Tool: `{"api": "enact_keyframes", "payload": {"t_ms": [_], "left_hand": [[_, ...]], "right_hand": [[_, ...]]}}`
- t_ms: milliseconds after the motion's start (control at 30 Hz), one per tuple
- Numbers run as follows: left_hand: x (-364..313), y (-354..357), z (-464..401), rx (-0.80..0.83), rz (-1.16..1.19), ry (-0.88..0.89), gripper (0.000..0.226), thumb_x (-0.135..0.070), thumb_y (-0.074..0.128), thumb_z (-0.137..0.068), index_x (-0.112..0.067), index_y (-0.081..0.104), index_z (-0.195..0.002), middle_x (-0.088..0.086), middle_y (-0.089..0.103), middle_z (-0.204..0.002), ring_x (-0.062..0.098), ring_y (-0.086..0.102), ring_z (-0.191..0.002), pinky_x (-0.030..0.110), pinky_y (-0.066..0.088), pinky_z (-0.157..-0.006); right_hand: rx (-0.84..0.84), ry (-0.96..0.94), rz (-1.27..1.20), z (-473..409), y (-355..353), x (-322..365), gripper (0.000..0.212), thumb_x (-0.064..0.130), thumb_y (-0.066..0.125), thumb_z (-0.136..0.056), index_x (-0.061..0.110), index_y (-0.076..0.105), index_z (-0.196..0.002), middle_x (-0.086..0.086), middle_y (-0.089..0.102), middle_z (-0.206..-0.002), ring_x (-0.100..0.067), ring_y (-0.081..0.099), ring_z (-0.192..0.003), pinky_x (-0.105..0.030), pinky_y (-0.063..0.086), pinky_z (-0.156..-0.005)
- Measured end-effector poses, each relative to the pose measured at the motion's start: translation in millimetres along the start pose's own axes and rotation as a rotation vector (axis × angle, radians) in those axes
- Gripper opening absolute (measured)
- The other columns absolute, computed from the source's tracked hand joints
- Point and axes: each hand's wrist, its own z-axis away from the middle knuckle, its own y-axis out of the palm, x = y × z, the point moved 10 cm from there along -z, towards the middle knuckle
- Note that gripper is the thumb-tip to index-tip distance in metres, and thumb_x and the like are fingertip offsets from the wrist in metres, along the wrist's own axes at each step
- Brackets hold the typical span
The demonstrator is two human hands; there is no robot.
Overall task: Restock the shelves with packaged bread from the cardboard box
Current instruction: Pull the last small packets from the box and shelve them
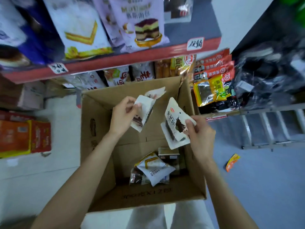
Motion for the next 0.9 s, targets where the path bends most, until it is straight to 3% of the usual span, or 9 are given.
{"api": "enact_keyframes", "payload": {"t_ms": [100,167,267,400,467,567,667,733,900], "left_hand": [[-48.5,-23.9,2.5,-0.083,-0.022,0.053,0.006,-0.024,0.054,-0.095,-0.029,0.058,-0.096,-0.011,0.067,-0.086,-0.001,0.063,-0.078,0.033,0.052,-0.073],[-77.3,-32.2,-0.5,-0.114,-0.025,0.067,0.014,-0.028,0.050,-0.097,-0.039,0.055,-0.091,-0.001,0.069,-0.084,0.018,0.065,-0.076,0.041,0.051,-0.068],[-120.2,-40.7,-6.4,-0.145,0.046,0.112,0.018,-0.022,0.047,-0.098,-0.038,0.053,-0.091,-0.014,0.068,-0.084,0.012,0.064,-0.080,0.032,0.048,-0.068],[-163.0,-50.9,-19.1,-0.191,0.086,0.156,0.011,-0.039,0.050,-0.092,-0.031,0.056,-0.088,0.007,0.069,-0.084,0.022,0.064,-0.075,0.037,0.048,-0.064],[-177.7,-54.7,-26.5,-0.206,0.059,0.176,0.014,-0.038,0.051,-0.091,-0.027,0.058,-0.092,-0.002,0.069,-0.087,0.014,0.065,-0.082,0.033,0.048,-0.069],[-197.2,-58.2,-38.9,-0.240,0.017,0.203,0.010,-0.022,0.051,-0.096,-0.015,0.058,-0.097,-0.004,0.067,-0.092,0.007,0.063,-0.088,0.018,0.045,-0.070],[-210.4,-58.0,-55.2,-0.259,0.042,0.192,0.015,-0.019,0.049,-0.098,-0.009,0.058,-0.099,0.008,0.067,-0.089,0.019,0.063,-0.081,0.031,0.044,-0.069],[-218.1,-55.4,-68.4,-0.256,0.043,0.177,0.015,-0.018,0.047,-0.098,-0.009,0.058,-0.097,0.011,0.067,-0.089,0.023,0.062,-0.083,0.036,0.045,-0.072],[-249.1,-38.8,-94.3,-0.207,0.034,0.187,0.012,-0.025,0.050,-0.097,-0.023,0.057,-0.089,-0.019,0.063,-0.085,-0.007,0.056,-0.081,0.024,0.040,-0.072]], "right_hand": [[0.064,-0.120,-0.095,-14.7,-33.9,46.8,0.005,0.014,0.053,-0.095,0.014,0.058,-0.096,-0.001,0.064,-0.074,0.005,0.061,-0.052,-0.005,0.036,-0.041],[0.093,-0.255,-0.040,-26.4,-56.3,81.1,0.005,0.017,0.051,-0.096,0.019,0.055,-0.096,-0.005,0.066,-0.072,-0.002,0.062,-0.048,-0.015,0.040,-0.039],[0.034,-0.496,0.105,-46.4,-96.2,136.3,0.010,0.021,0.049,-0.097,0.018,0.057,-0.103,-0.008,0.065,-0.068,-0.019,0.061,-0.051,-0.036,0.047,-0.047],[-0.130,-0.674,0.159,-82.4,-157.1,201.7,0.014,0.025,0.048,-0.098,0.016,0.057,-0.102,-0.005,0.056,-0.057,-0.024,0.049,-0.049,-0.032,0.034,-0.050],[-0.204,-0.700,0.157,-108.4,-176.1,224.8,0.016,0.025,0.046,-0.098,0.014,0.058,-0.101,-0.004,0.054,-0.059,-0.024,0.048,-0.052,-0.030,0.028,-0.054],[-0.171,-0.694,0.141,-164.5,-167.1,244.9,0.020,0.030,0.045,-0.098,0.015,0.058,-0.103,-0.006,0.057,-0.062,-0.028,0.056,-0.061,-0.035,0.038,-0.060],[-0.044,-0.607,0.065,-229.8,-128.0,252.1,0.021,0.027,0.047,-0.097,0.013,0.059,-0.106,-0.014,0.068,-0.080,-0.032,0.065,-0.078,-0.037,0.048,-0.072],[-0.007,-0.527,0.051,-260.5,-104.8,252.9,0.022,0.019,0.046,-0.096,0.008,0.060,-0.109,-0.017,0.068,-0.101,-0.033,0.063,-0.093,-0.032,0.045,-0.077],[0.032,-0.451,-0.009,-286.4,-86.5,243.1,0.023,0.017,0.043,-0.097,0.005,0.060,-0.107,-0.015,0.065,-0.097,-0.027,0.057,-0.087,-0.026,0.036,-0.068]]}}
